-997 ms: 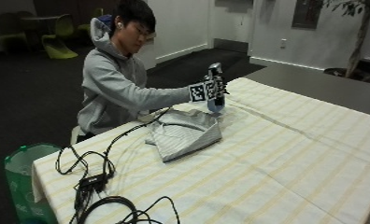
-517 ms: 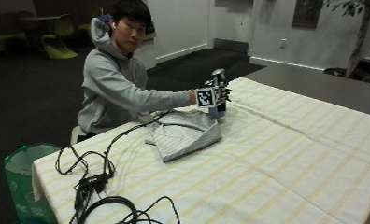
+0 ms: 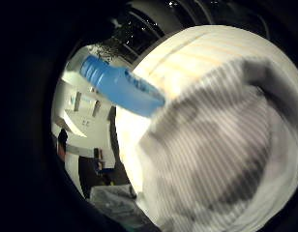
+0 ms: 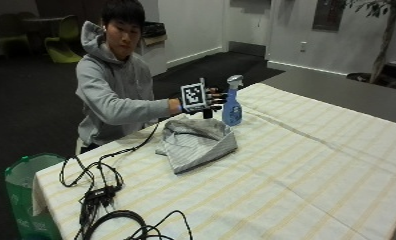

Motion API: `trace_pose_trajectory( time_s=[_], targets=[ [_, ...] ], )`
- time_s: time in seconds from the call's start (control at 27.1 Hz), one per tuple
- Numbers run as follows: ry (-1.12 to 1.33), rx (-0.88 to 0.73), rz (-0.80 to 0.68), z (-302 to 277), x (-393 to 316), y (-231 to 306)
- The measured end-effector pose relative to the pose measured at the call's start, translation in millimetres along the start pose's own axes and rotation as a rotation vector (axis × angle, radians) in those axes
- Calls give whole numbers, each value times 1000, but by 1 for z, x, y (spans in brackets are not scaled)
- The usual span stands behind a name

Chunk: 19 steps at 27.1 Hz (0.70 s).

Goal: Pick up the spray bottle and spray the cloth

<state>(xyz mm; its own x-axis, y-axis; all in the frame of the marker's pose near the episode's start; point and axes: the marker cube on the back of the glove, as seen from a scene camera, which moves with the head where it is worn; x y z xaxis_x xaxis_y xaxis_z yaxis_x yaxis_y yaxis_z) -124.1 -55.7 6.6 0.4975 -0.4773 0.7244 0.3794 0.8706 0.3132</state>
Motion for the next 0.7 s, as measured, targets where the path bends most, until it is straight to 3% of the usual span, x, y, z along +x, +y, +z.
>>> trace_pose_trajectory(
  time_s=[0.33, 0.7],
  targets=[
    [207, -96, -46, -32, 31, 108],
    [447, 62, -144, -47, 82, 158]
  ],
)
